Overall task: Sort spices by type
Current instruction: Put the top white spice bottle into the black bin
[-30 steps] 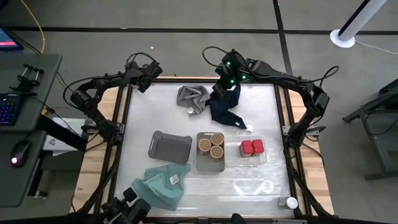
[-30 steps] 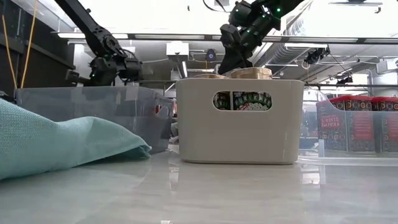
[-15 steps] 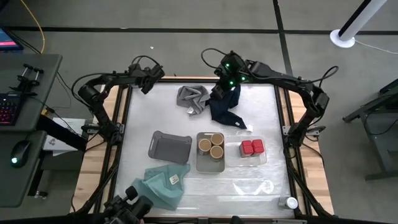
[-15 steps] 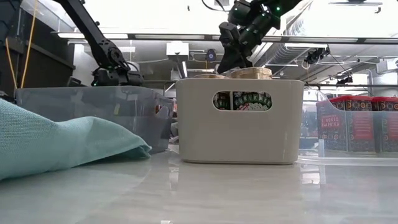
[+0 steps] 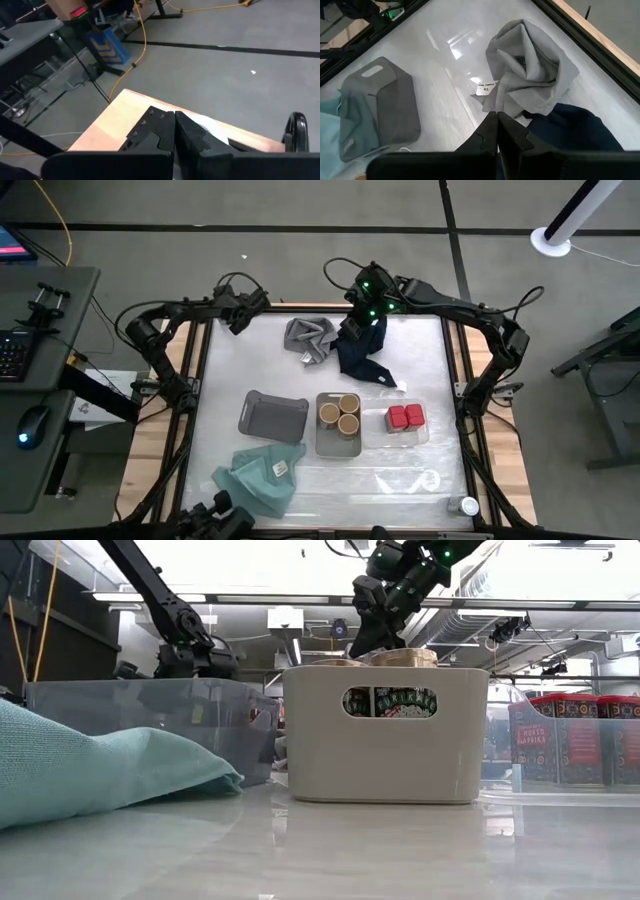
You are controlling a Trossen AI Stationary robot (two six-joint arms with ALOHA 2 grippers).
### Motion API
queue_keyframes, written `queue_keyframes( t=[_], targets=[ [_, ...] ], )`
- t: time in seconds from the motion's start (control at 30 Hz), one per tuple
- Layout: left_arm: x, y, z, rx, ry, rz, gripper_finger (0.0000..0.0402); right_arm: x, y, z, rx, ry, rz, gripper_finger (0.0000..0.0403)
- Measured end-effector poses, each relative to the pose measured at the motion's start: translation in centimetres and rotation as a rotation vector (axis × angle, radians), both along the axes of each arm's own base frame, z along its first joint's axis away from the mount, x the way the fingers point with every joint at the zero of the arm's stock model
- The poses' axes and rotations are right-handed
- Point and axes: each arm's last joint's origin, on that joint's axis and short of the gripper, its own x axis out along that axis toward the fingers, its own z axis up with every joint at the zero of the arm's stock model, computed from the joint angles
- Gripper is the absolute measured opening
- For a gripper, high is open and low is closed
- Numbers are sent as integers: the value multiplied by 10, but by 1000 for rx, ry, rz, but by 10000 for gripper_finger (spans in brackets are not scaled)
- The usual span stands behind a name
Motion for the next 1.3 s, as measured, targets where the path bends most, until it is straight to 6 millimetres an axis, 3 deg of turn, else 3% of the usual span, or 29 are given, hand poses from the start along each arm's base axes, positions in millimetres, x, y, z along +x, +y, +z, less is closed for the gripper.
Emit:
queue_keyframes(
  t=[0.3, 0.63, 1.03, 1.3],
  targets=[
    [13, -19, -1, -63, 31, -69, 0, 0, 0, 0, -12, 1, 12, 0],
    [36, -57, -1, -113, 69, -194, 0, 0, 0, 0, -21, -5, 17, 0],
    [67, -129, 1, -174, 94, -435, 0, 1, -1, 1, -40, -14, 30, 0],
    [82, -187, 28, -249, -55, -619, 0, 2, -2, 3, -51, -33, 29, 0]
  ],
)
